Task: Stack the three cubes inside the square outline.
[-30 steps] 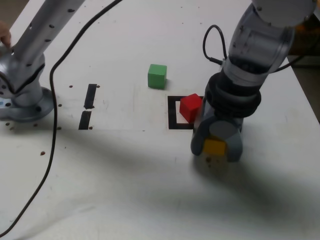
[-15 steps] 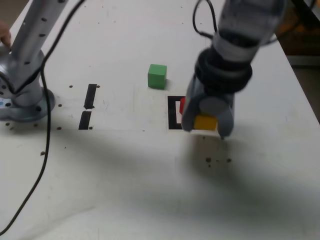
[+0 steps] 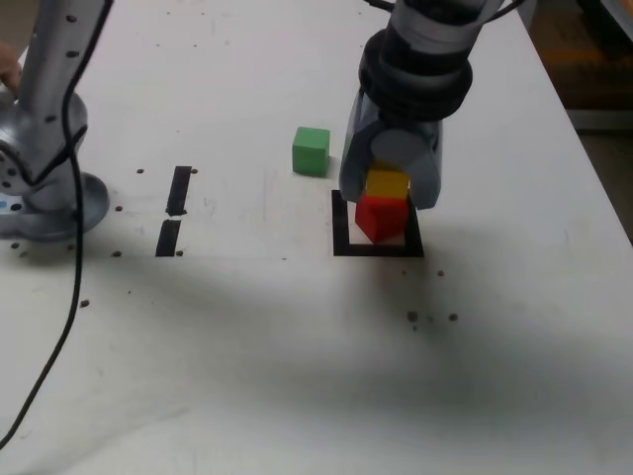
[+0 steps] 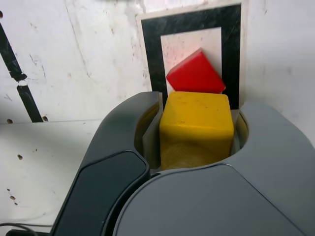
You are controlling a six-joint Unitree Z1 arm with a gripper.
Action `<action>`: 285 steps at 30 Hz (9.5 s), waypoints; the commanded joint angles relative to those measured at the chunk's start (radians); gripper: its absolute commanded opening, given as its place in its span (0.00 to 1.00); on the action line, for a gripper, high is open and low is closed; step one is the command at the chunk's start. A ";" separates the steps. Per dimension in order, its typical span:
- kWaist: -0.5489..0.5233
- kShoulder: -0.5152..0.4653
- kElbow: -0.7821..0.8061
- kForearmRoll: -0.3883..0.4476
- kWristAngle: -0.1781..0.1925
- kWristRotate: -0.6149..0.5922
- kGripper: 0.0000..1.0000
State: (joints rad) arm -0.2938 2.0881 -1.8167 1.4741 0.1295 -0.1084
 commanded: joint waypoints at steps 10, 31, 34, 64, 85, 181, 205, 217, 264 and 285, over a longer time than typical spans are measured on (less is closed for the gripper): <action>0.043 0.009 0.007 -0.001 0.001 0.025 0.32; 0.077 0.083 -0.010 -0.033 -0.018 0.055 0.38; 0.080 0.083 -0.005 -0.032 -0.016 0.059 0.39; 0.087 0.092 0.016 -0.026 -0.021 0.080 0.54; 0.087 0.088 0.010 -0.015 -0.023 0.063 0.94; 0.491 -0.071 0.453 -0.241 -0.048 0.418 0.86; 0.490 -0.052 0.429 -0.277 -0.023 0.429 0.19; 0.451 -0.191 0.286 -0.039 0.040 0.362 0.19; 0.147 -0.092 -0.124 0.161 -0.119 0.001 0.16; 0.144 -0.011 -0.112 0.141 -0.161 0.008 0.30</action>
State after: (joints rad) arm -0.1475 2.0723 -1.9263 1.6055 -0.0296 -0.1010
